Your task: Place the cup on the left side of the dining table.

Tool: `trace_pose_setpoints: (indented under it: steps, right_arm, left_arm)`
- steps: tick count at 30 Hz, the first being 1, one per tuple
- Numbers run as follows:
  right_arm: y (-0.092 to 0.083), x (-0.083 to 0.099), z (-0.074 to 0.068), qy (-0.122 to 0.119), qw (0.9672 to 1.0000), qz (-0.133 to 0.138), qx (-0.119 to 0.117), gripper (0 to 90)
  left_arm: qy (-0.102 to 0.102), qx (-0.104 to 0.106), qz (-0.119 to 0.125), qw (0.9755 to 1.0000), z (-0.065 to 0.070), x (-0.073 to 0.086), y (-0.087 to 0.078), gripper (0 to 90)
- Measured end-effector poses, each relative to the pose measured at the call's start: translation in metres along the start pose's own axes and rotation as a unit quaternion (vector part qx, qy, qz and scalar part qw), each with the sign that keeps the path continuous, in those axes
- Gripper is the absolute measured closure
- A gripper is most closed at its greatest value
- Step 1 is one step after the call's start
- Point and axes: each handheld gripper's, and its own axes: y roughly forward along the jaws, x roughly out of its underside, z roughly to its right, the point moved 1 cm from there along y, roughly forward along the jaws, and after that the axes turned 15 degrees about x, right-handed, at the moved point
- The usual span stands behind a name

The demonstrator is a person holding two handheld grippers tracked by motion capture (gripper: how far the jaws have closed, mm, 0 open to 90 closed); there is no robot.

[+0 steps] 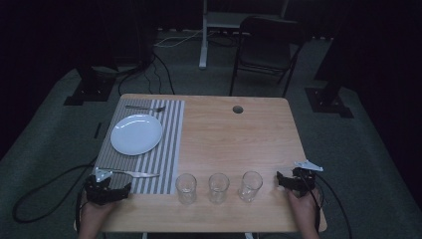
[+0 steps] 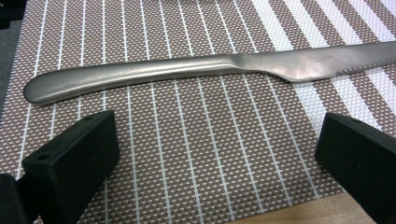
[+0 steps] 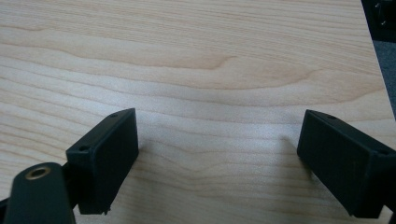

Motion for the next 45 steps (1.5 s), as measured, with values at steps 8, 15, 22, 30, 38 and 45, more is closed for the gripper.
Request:
trace_pose_setpoints:
  steps: [8, 15, 22, 30, 38, 45]
  right_arm:
    - [0.000, 0.000, 0.000, 0.000, 1.0000, 0.000, 0.000, 12.1]
    - [0.000, 0.000, 0.000, 0.000, 1.0000, 0.000, 0.000, 12.1]
    - [0.000, 0.000, 0.000, 0.001, 1.0000, 0.000, 0.001, 12.1]
    - [0.000, 0.000, 0.000, 0.001, 1.0000, 0.000, 0.001, 12.1]
    - [0.000, 0.000, 0.000, 0.001, 1.0000, 0.000, 0.001, 12.1]
    - [0.000, 0.000, 0.000, 0.001, 1.0000, 0.000, 0.001, 12.1]
  left_arm:
    - [0.003, 0.004, -0.011, 0.9999, -0.001, -0.002, -0.001, 0.1]
    - [0.009, 0.010, -0.011, 0.9999, -0.002, -0.001, -0.001, 0.3]
    - [0.013, 0.024, -0.003, 0.9996, -0.004, 0.000, -0.005, 0.2]
    - [0.023, 0.027, -0.010, 0.9993, -0.001, 0.002, -0.007, 0.3]
    - [0.028, 0.052, -0.014, 0.9981, 0.005, 0.001, -0.009, 2.3]
    - [0.036, 0.070, -0.010, 0.9969, 0.014, -0.003, -0.010, 2.5]
